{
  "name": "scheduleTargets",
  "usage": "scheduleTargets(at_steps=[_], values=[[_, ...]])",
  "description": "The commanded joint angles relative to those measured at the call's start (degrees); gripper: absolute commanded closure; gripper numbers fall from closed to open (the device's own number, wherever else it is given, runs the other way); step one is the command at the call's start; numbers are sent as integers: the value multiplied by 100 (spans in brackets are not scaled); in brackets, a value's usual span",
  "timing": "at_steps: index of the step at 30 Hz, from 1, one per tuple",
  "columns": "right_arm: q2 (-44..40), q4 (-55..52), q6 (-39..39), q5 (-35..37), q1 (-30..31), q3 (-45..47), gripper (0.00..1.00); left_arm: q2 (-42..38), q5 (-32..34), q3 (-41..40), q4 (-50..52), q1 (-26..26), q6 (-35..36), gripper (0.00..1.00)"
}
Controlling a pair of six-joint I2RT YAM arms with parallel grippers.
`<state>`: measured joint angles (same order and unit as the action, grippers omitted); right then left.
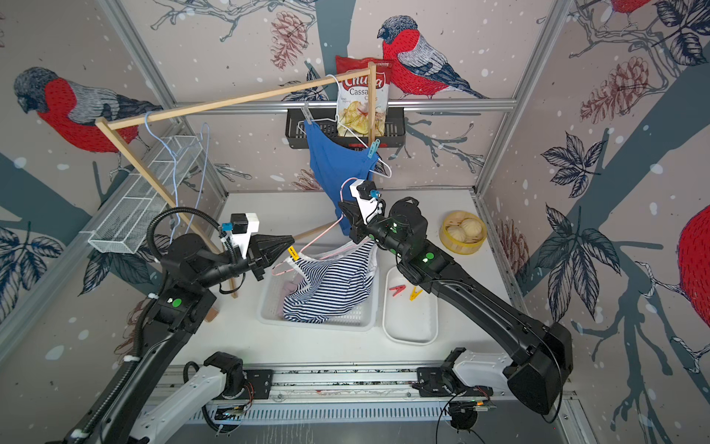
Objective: Remove the clothespins securing tank tops to the hanger
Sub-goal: Remove the clothespin from the hanger, then place the hanger in the basket.
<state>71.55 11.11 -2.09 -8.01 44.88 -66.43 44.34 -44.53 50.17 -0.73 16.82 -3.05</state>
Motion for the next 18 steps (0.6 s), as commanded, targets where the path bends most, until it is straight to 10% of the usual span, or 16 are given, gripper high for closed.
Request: scheduleTargets(at_steps=[1,18], values=[[8,-13,-90,191,36,27,100,-204,711,-165,-515,5,-162,100],[1116,-1948,66,372,131,-979,100,-288,1070,-236,-405,-1,-213,100]])
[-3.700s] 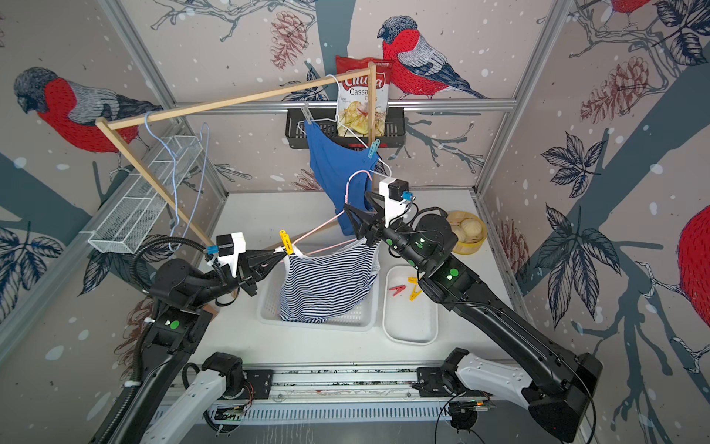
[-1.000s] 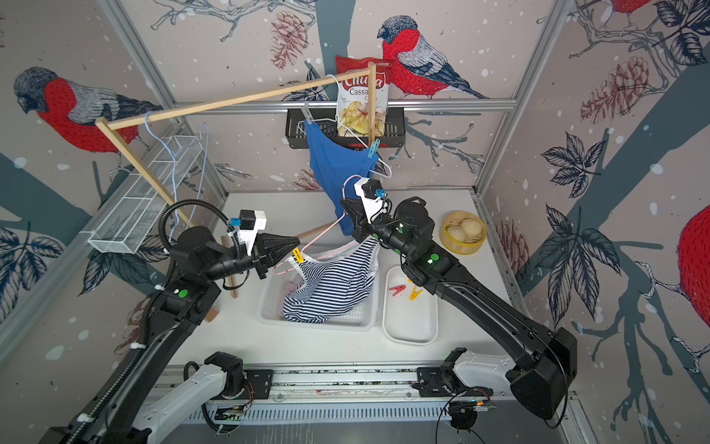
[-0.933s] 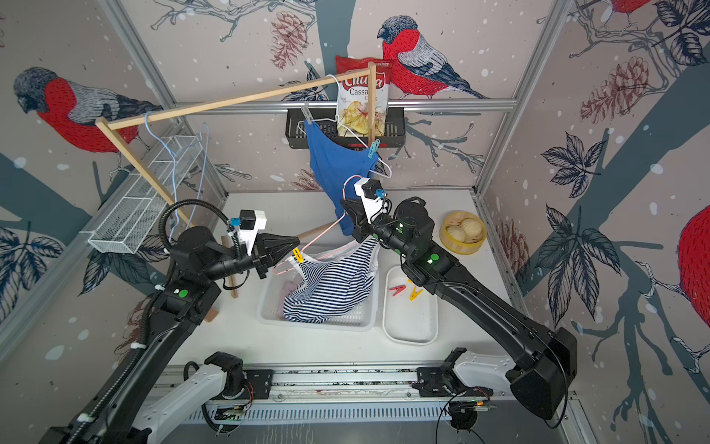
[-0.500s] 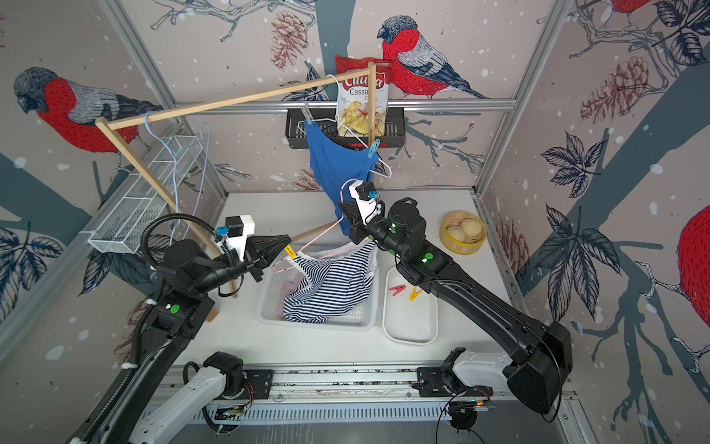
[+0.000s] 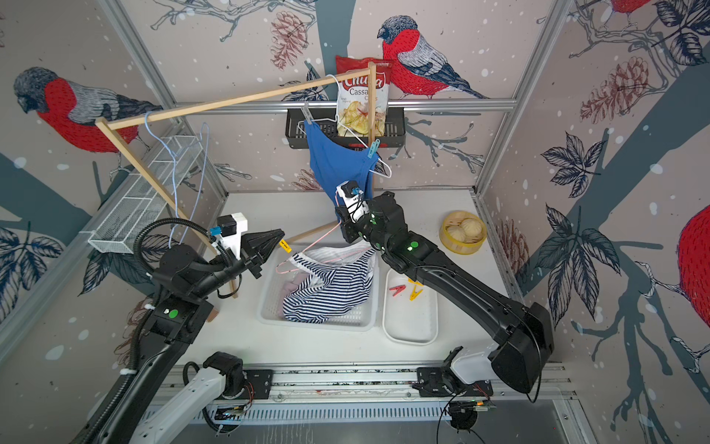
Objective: Remove the clothespins securing tank tops to the hanger
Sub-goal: Place the hanger in the basket.
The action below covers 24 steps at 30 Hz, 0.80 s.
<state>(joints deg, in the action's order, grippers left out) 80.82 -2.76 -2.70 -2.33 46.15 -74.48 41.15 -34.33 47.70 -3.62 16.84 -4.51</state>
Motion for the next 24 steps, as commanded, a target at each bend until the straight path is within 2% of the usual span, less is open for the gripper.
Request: scheduleTargets(at_steps=[1,6,9,12,15,19,23,24], values=[[329,-694,142,-251,0,-256,100,77,8,11,-135,3,-97,100],[976,-1234,206,-688,-5,-654,100,325,-446,26,-245,3,-261,100],[1145,-961,312,-1030,-10,-415,100,413,-680,-82,-505,8,-608,100],[1348,-736,441,-1038,-17,-276,100,405,-614,-339,-953,24,-985,100],[1544,-631,506,-864,-27,-258,94,403,-408,-554,-1305,73,-1273,100],[1674,-554,534,-787,-63,-278,74,423,22,-688,-1336,194,-1412,100],[1559,-567,534,-785,-102,-237,45,405,548,-840,-1380,288,-1498,100],[1468,-561,546,-802,-127,-175,40,403,656,-882,-1430,293,-1545,100]])
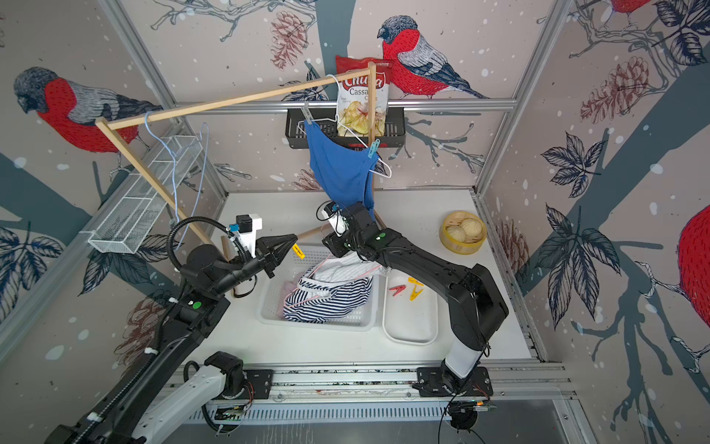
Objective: Remove the clothespins securing tank tops to the hanger
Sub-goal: Place the hanger in the basket.
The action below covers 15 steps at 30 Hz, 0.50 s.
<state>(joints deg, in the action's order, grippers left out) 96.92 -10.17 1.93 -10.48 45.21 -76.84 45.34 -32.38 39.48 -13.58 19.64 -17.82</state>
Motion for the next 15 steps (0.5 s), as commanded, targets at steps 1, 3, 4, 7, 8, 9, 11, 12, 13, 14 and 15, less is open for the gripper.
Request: scheduleTargets(at_steps=[1,3,4,7,8,9,11,12,13,14,15], values=[[-266,205,103,-14,-67,140,39,-24,560,-92,-486,15,-254,100],[-572,313,176,-231,-175,377,37,-43,632,-161,-669,22,-383,100],[-759,414,250,-343,-238,531,36,-34,649,-192,-789,23,-470,100],[-1504,952,602,-1048,-553,1224,29,71,686,-330,-1318,22,-986,100],[-1775,1286,783,-1464,-710,1531,26,142,700,-376,-1552,31,-1189,100],[-2045,1707,1017,-1919,-860,1857,24,245,629,-425,-1790,44,-1379,100],[-2418,2440,1341,-2725,-1065,2342,19,471,443,-402,-2113,124,-1552,100],[-2476,2642,1404,-3059,-1115,2484,17,590,383,-355,-2174,206,-1553,100],[-2673,2682,1353,-3340,-1132,2531,15,688,334,-298,-2205,288,-1503,100],[-2748,2605,1229,-3640,-1137,2522,15,795,258,-228,-2226,388,-1390,100],[-2818,2579,1148,-3881,-1137,2540,14,890,194,-137,-2204,507,-1242,100]])
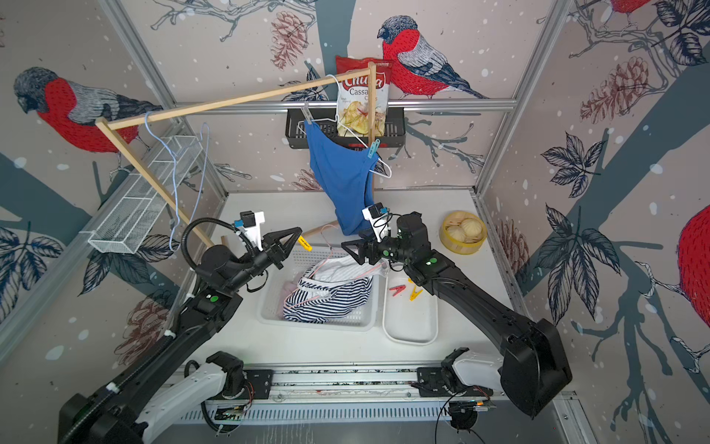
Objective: Remove the clothespins securing tank tops to the hanger
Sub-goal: Place the hanger in the basket, then place the clothespin in the storage box.
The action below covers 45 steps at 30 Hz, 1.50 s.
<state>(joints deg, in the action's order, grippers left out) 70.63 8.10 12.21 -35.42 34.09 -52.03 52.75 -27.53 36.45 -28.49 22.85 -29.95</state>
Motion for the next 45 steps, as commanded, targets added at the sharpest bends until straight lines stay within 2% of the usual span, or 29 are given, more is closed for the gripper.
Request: scheduleTargets(at_steps=[1,5,9,13,19,22,25,28,31,33,34,36,38,39,42,45], values=[[-256,738,58,-1535,-25,74,14,217,-305,241,-658,290,105,100],[-468,385,-351,-1920,-16,-4,10,527,-609,571,-453,742,621,100],[-519,-446,-991,-2050,32,-212,11,844,-1417,978,-154,1111,1042,100],[-653,-694,-1225,-2299,58,-183,10,962,-1341,1335,680,1496,1791,100],[-663,-827,-1376,-2341,167,-200,11,1064,-1487,1447,672,1739,2000,100],[-606,-900,-1452,-2340,226,-233,17,1153,-1484,1550,713,1753,2029,100],[-567,-877,-1433,-2344,230,-257,29,1180,-1509,1617,729,1758,2055,100],[-550,-793,-1364,-2363,230,-255,49,1184,-1547,1626,743,1764,2090,100],[-559,-668,-1287,-2356,221,-247,68,1187,-1545,1633,825,1767,2125,85],[-555,-574,-1221,-2326,221,-231,87,1193,-1538,1655,860,1765,2143,67],[-552,-581,-1221,-2299,221,-229,93,1192,-1517,1655,849,1765,2128,60],[-533,-631,-1232,-2216,214,-238,100,1168,-1442,1655,779,1766,2068,35],[-519,-673,-1243,-2158,210,-229,100,1112,-1270,1638,720,1767,1969,8],[-513,-700,-1238,-2152,204,-222,100,1062,-1139,1607,697,1767,1935,1],[-540,-713,-1149,-1897,204,-155,100,812,-605,1465,589,1766,1936,1],[-615,-713,-835,-1322,156,-1,100,306,586,1079,362,1767,1829,1]])
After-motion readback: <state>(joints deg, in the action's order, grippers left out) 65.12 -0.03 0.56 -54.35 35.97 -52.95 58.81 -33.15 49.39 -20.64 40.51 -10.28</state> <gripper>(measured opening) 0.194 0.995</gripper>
